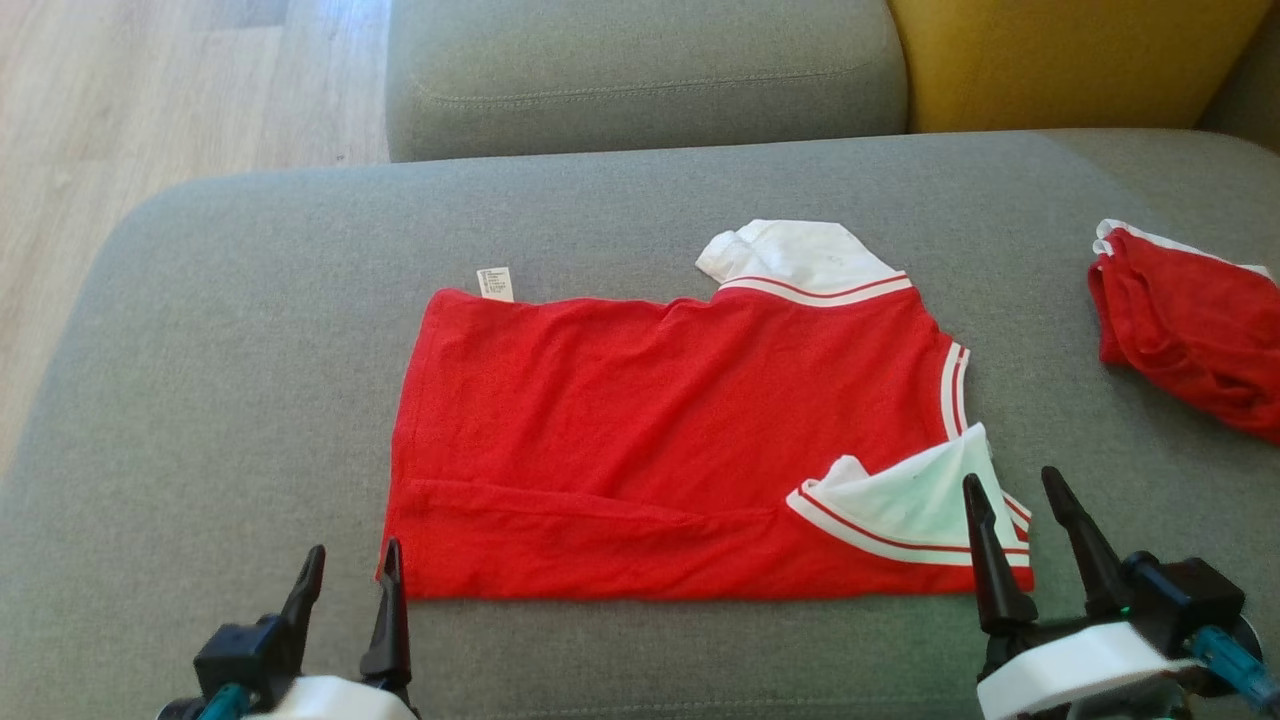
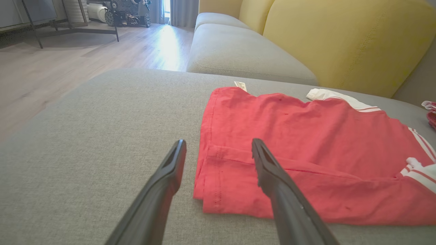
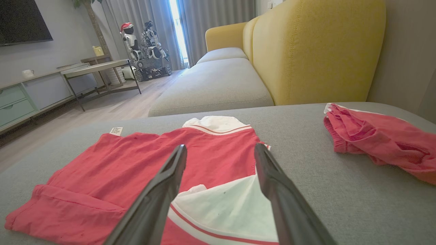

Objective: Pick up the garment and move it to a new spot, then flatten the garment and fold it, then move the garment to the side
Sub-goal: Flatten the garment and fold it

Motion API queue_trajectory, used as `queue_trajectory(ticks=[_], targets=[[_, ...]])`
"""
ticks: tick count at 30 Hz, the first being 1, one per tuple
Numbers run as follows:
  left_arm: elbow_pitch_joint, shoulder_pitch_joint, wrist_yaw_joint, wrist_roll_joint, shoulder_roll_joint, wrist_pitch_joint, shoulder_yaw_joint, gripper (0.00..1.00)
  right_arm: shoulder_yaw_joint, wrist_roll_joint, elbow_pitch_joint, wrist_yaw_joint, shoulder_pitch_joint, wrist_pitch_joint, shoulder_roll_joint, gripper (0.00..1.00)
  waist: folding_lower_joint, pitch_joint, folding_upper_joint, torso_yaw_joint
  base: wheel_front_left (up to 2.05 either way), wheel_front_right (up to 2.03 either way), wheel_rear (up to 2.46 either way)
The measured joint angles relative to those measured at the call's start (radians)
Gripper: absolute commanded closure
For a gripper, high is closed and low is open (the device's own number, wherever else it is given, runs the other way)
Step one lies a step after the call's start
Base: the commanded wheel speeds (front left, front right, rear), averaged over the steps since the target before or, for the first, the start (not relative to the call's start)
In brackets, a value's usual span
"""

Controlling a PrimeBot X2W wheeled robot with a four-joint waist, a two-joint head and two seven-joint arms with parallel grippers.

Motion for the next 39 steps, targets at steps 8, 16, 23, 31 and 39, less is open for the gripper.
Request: queue_trajectory(ticks=[8,16,23,31,39], targets=[[0.037,-0.020,-0.040,-0.008,-0.002,0.006,-0.025,0.00,-0.014,0.008,0.038,0.000,-0.001,0.021,0.002,0.00,0.0000,0.014,0.0000,0.003,0.00,0.00,0.00],[0.188,-0.083,-0.079,-0.085,-0.017,0.090,-0.022,0.00,-0.094,0.009,0.184,0.000,-0.004,0.100,0.003,0.00,0.0000,0.065,0.0000,0.005,0.00,0.00,0.00],[0.293,-0.152,-0.099,-0.138,-0.020,0.142,-0.012,0.00,-0.128,0.000,0.283,0.000,-0.056,0.145,0.004,0.00,0.0001,0.111,0.0000,-0.001,0.00,0.00,0.00],[0.365,-0.217,-0.141,-0.178,-0.019,0.173,0.007,0.00,-0.128,0.016,0.372,0.000,-0.129,0.146,0.004,0.07,0.0001,0.132,0.0000,-0.011,0.00,0.00,0.00],[0.397,-0.247,-0.170,-0.193,-0.012,0.176,0.001,1.00,-0.103,0.068,0.422,0.000,-0.172,0.162,0.004,1.00,0.0001,0.134,0.0000,-0.015,0.00,0.00,0.00]])
